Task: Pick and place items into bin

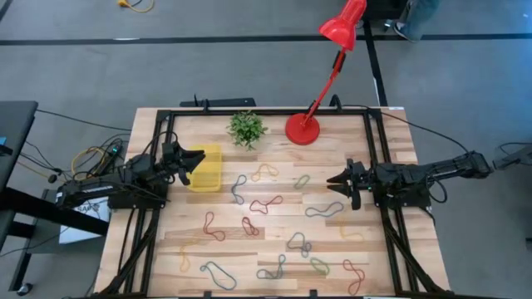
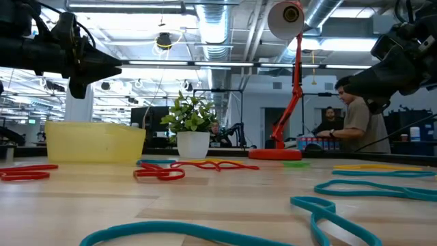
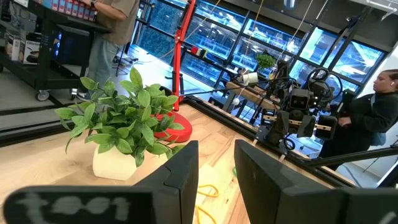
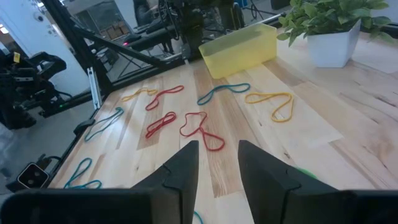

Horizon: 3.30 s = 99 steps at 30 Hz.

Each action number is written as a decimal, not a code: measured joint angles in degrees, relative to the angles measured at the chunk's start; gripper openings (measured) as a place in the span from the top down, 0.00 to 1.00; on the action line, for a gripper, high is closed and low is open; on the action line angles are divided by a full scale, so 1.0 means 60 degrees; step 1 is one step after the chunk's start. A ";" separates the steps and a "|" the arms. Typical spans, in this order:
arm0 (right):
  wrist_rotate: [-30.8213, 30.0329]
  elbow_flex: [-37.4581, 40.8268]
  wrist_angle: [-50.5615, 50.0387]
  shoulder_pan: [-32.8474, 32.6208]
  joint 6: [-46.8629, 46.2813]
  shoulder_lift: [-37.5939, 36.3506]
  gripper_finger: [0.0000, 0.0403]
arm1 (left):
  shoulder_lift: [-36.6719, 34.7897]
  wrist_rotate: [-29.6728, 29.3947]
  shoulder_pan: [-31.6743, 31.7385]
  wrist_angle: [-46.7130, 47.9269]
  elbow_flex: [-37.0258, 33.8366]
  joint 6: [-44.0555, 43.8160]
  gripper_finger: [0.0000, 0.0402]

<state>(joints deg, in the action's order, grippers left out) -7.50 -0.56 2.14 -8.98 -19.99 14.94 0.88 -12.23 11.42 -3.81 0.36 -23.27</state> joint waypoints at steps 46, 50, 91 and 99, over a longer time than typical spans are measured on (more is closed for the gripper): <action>-0.1462 -0.0004 0.0135 0.0020 0.0187 0.0000 0.73 | 0.0001 -0.0022 0.0000 0.0000 0.0004 0.0466 0.77; -0.1969 -0.0004 0.0189 0.0020 0.0529 0.0000 0.73 | 0.0001 -0.0022 -0.0002 0.0000 0.0001 0.0809 0.77; -0.2023 -0.0004 0.0265 0.0020 0.0583 0.0007 0.73 | 0.0000 0.0098 -0.0004 0.0015 0.0003 0.1719 0.77; -0.2019 -0.0004 0.0212 0.0020 0.0641 0.0007 0.73 | -0.0001 0.0098 -0.0004 0.0015 0.0001 0.1696 0.77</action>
<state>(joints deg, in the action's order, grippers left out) -19.62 -0.58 3.41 -8.86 -16.14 14.98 0.87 -11.64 11.40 -3.73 0.37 -13.09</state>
